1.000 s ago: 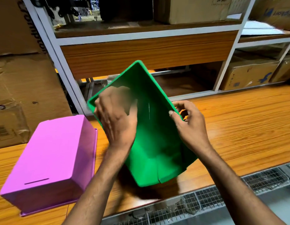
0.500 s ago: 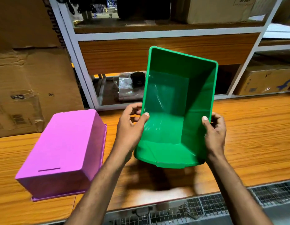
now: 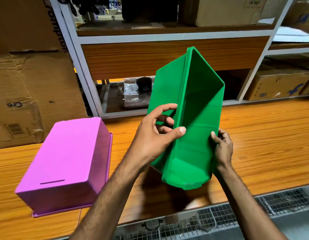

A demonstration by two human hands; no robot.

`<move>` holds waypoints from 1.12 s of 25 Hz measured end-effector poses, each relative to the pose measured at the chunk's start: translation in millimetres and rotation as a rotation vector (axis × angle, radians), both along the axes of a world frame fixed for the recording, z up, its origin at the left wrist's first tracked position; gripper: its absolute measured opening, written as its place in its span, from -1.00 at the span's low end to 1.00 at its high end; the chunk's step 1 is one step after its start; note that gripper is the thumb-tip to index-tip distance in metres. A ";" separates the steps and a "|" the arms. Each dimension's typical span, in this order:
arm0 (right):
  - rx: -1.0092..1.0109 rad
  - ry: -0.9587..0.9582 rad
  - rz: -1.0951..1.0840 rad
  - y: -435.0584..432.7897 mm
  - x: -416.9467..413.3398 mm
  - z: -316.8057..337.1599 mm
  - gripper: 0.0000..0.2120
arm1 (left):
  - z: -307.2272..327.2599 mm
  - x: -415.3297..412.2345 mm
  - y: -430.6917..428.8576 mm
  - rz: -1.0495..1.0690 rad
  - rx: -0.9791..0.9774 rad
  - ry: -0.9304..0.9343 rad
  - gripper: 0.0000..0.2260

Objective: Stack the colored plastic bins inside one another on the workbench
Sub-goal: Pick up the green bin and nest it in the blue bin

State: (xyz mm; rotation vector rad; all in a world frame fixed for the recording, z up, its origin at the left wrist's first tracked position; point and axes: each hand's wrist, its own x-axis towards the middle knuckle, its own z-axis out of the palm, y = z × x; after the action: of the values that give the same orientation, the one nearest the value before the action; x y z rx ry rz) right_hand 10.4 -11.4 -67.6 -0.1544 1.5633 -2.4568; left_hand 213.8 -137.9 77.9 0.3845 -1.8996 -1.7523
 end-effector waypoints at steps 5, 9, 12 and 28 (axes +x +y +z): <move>-0.068 -0.125 0.076 1.6 15.2 0.1 -0.80 | -5.7 2.8 -1.0 0.012 -0.019 0.000 -0.49; -0.107 -0.138 0.219 22.7 31.2 28.8 -0.79 | -15.3 5.5 -21.8 0.115 -0.007 -0.032 -0.53; -0.001 -0.050 0.283 49.3 42.9 56.8 -0.61 | -30.8 5.6 -38.4 0.230 0.030 -0.065 -0.61; 0.451 0.128 0.058 162.0 148.7 112.9 -0.37 | -112.3 -23.9 37.8 -0.098 0.279 -0.397 -0.71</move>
State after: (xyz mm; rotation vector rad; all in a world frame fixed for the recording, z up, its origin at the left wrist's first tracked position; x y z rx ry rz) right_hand 159.1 150.6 45.3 -0.2772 2.0867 -2.0214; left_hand 189.8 -100.1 -34.3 0.8059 -1.9590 -2.1413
